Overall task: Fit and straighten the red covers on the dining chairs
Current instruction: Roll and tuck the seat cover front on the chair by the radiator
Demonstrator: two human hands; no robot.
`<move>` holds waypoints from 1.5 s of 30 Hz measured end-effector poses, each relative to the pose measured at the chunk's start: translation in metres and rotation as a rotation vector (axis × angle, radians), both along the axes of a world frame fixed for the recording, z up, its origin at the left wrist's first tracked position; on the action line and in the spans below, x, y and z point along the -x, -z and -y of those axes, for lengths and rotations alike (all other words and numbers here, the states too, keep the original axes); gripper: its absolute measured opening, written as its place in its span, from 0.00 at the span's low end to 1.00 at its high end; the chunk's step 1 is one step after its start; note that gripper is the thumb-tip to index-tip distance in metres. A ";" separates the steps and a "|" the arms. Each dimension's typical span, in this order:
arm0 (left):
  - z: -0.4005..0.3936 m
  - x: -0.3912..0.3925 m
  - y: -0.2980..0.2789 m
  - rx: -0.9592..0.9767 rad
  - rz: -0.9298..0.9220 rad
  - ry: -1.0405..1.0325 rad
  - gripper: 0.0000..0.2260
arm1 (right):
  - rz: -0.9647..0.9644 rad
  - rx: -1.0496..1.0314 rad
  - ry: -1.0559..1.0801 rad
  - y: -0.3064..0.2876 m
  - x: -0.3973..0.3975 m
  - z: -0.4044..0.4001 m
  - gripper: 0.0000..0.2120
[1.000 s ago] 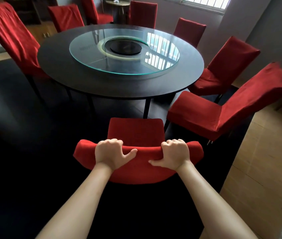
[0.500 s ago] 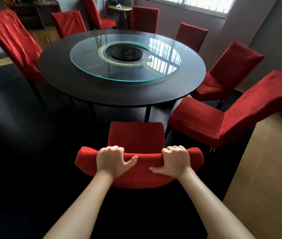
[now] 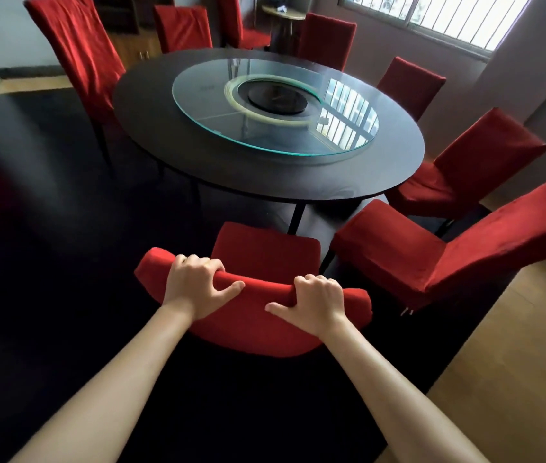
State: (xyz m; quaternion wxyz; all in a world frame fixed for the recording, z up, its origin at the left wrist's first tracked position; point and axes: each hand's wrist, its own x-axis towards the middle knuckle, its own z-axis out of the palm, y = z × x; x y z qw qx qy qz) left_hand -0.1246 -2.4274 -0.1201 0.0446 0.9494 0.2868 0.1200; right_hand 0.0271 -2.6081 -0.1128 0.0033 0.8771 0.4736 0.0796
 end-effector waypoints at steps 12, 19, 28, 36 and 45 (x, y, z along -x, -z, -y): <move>-0.074 0.123 -0.024 0.040 0.113 -0.356 0.37 | -0.143 -0.126 -0.239 -0.032 0.030 -0.109 0.41; -0.159 0.237 -0.028 0.030 0.139 -0.536 0.38 | -0.149 -0.153 -0.380 -0.043 0.117 -0.232 0.38; -0.300 0.359 -0.044 -0.022 0.165 -0.650 0.31 | -0.217 -0.171 -0.451 -0.057 0.237 -0.400 0.39; -0.413 0.399 -0.032 -0.028 0.220 -0.677 0.33 | -0.233 -0.091 -0.555 -0.048 0.293 -0.535 0.37; -0.596 0.416 -0.023 -0.005 0.182 -0.847 0.35 | -0.214 -0.034 -0.706 -0.040 0.305 -0.754 0.38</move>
